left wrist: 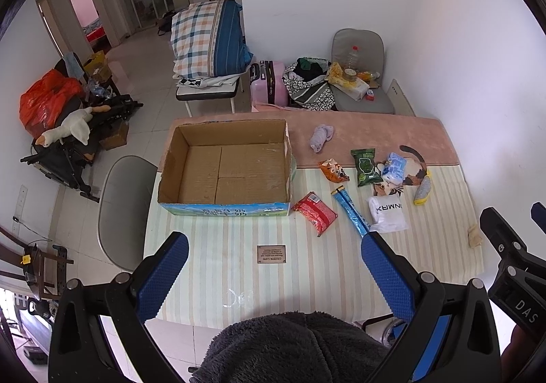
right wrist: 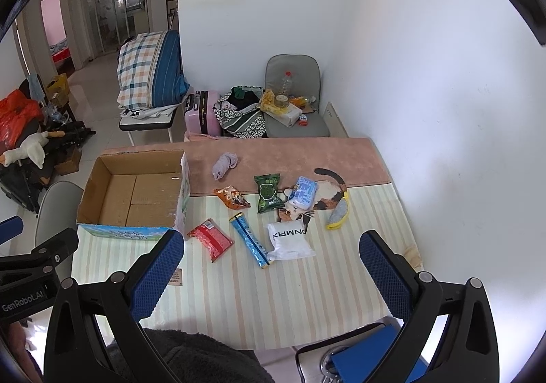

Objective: Organize soft objects

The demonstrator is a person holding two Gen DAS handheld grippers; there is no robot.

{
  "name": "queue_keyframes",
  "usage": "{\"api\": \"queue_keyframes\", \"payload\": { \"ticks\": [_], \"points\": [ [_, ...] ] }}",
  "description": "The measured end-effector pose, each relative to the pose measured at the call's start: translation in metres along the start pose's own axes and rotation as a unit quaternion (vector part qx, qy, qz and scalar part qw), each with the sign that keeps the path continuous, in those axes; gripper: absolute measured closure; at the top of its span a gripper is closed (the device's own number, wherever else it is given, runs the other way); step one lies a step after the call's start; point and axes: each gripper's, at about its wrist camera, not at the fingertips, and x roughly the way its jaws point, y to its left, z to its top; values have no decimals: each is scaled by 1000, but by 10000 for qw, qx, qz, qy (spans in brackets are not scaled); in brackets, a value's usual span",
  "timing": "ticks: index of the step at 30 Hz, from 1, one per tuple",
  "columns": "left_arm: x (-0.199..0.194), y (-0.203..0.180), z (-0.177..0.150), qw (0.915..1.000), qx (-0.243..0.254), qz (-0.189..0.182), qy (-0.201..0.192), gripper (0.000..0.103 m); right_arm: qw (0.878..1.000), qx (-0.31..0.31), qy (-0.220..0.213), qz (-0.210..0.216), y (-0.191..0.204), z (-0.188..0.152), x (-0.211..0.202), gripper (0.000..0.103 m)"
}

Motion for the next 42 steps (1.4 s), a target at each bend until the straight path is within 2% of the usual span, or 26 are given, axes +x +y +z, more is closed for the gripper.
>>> {"api": "queue_keyframes", "payload": {
  "ticks": [42],
  "points": [
    [-2, -3, -1, 10000, -5, -25, -23, 0, 10000, 59, -71, 2, -4, -6, 6, 0]
  ]
}}
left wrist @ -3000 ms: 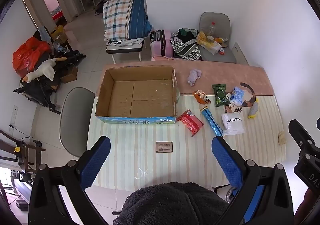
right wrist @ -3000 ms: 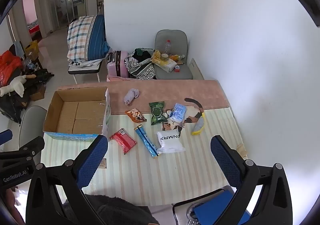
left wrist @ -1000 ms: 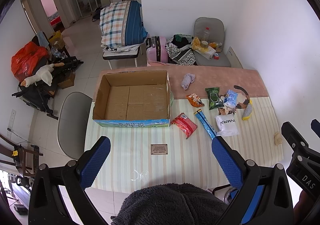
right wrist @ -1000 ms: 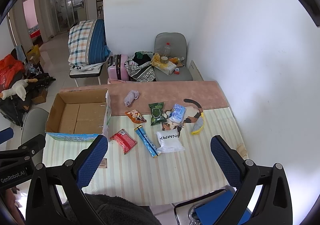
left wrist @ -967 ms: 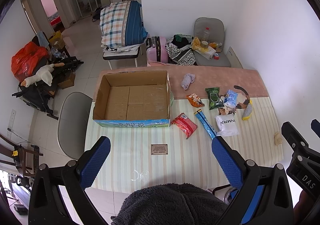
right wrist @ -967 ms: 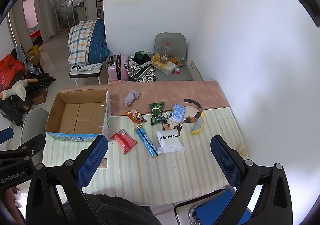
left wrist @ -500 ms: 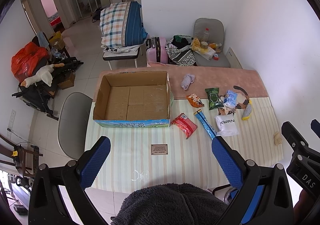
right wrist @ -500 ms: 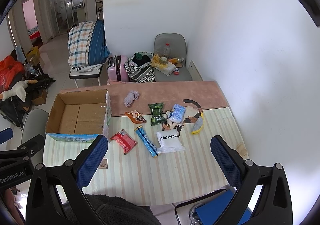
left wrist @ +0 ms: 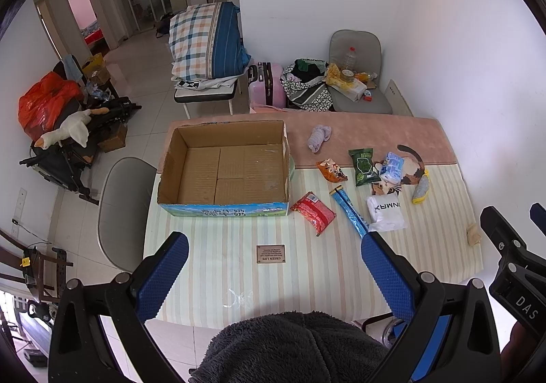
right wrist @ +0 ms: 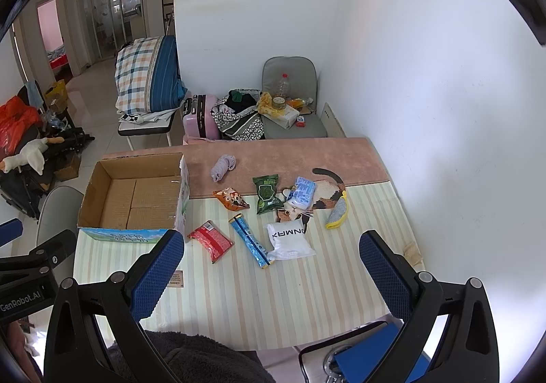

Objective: Organize soft objects

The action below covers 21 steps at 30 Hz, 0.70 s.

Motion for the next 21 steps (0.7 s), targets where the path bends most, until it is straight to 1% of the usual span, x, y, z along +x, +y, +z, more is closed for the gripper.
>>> {"api": "queue_keyframes", "payload": {
  "ticks": [8, 13, 17, 19, 21],
  "points": [
    [0, -7, 2, 10000, 31, -29, 11, 0, 10000, 5, 12, 12, 0, -1, 1, 0],
    [19, -17, 11, 9998, 79, -176, 21, 0, 9997, 189, 93, 102, -9, 1, 12, 0],
    [66, -28, 30, 9993, 159, -227, 260, 0, 9986, 473, 226, 38, -32, 7, 47, 0],
    [101, -37, 41, 9979, 187, -298, 545, 0, 9975, 595, 390, 46, -45, 9, 75, 0],
    [140, -44, 48, 9951, 135, -393, 899, 0, 9945, 739, 733, 88, -61, 11, 116, 0]
  ]
}}
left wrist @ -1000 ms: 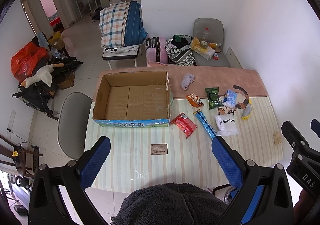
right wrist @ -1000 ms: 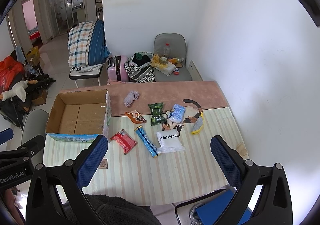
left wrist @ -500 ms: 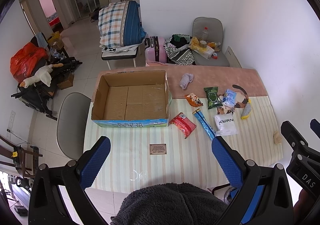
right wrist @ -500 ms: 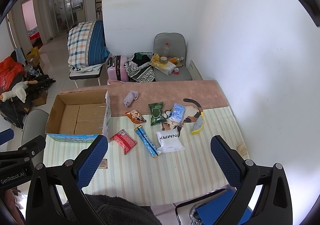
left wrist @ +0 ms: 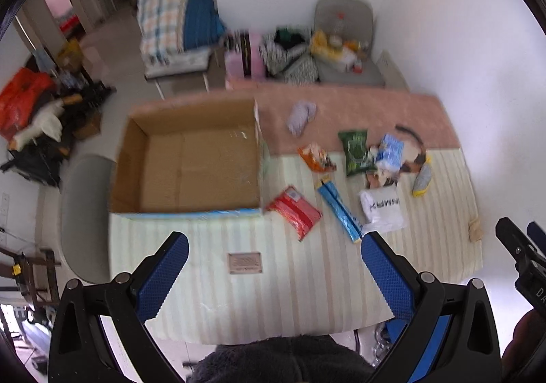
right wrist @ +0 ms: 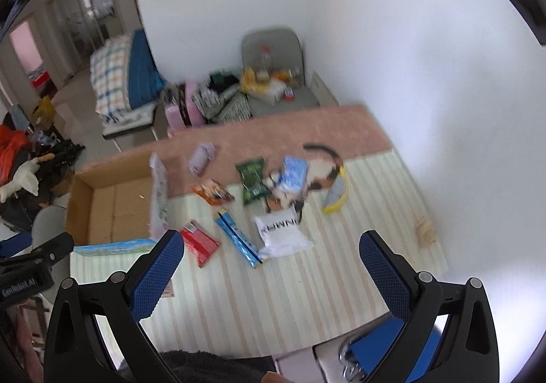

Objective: Organize soft objects
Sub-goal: 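Grasp red snack bag with left tool while right tool grasps white NMRX pouch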

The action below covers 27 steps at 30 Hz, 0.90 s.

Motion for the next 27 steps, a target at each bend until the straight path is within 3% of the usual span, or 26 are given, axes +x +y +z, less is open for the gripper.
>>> {"api": "queue_keyframes", "payload": {
  "ticks": [5, 9, 14, 19, 27],
  "points": [
    [97, -16, 20, 9956, -201, -152, 898, 0, 9965, 112, 823, -91, -27, 12, 120, 0],
    [184, -25, 21, 9810, -656, -295, 1801, 1, 9883, -138, 1512, -109, -35, 9, 234, 0],
    [267, -32, 22, 9610, -1161, -44, 2509, 11, 9740, -396, 2230, -95, -36, -3, 352, 0],
    [314, -38, 21, 9486, -1525, 185, 2768, 13, 9644, -319, 2623, 82, -40, -13, 398, 0],
    [352, -32, 18, 9282, -2170, 359, 3002, 13, 9517, -257, 3042, 333, -37, -25, 442, 0]
  ]
}}
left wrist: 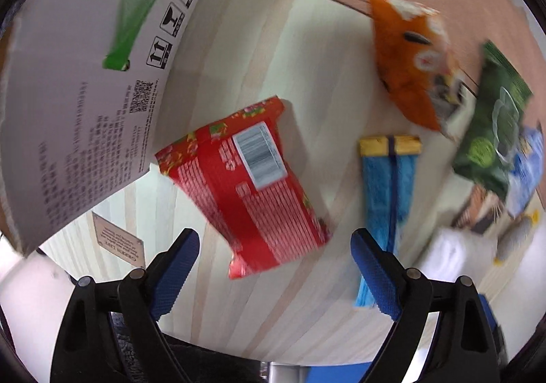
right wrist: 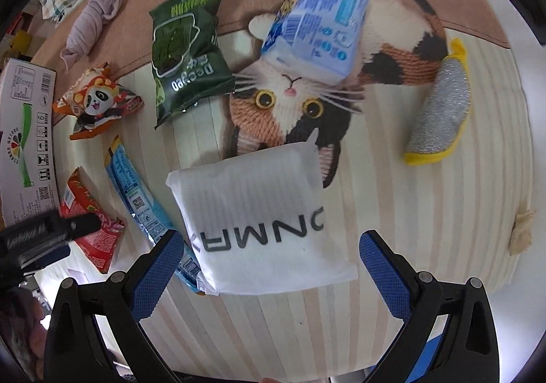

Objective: Organize soft objects
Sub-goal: 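Grasp red snack bag with left tool while right tool grasps white NMRX pouch, then carry red bag into box with left tool while right tool drops white pouch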

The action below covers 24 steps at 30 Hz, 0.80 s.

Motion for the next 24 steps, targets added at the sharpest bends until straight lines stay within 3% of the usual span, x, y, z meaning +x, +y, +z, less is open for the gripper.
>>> {"api": "queue_keyframes", "payload": {
  "ticks": [1, 3, 4, 8, 10, 14, 17, 20, 22, 24],
  "points": [
    [4, 2, 4, 9999, -101, -20, -14, 13, 10000, -7, 32, -14, 1, 2, 6, 0],
    [9, 5, 9, 9998, -203, -17, -14, 25, 9999, -57, 128, 4, 3, 5, 16, 0],
    [12, 7, 10, 9997, -228, -16, -7, 44, 9998, -89, 192, -23, 5, 7, 22, 0],
    [19, 7, 0, 9994, 115, 185, -271, 52, 9988, -191, 448, -64, 13, 9, 47, 0],
    [21, 2, -19, 9967, 598, 406, -367, 56, 9983, -199, 548, -53, 14, 7, 57, 9],
    [39, 5, -59, 9871, 1401, 704, -315, 57, 9971, -157, 741, 12, 9, -11, 72, 21],
    [52, 10, -74, 9777, 1909, 807, -342, 52, 9956, -175, 923, -56, 5, -30, 83, 22],
    [62, 26, -68, 9838, 1682, 583, -194, 43, 9965, -9, 831, -17, 3, -42, 94, 19],
    [64, 40, -58, 9898, 1385, 274, -173, 40, 9971, 153, 749, 3, 1, -46, 95, 19],
    [63, 45, -55, 9900, 1352, 256, -299, 40, 9973, 254, 688, -33, 0, -51, 97, 19]
  ]
}}
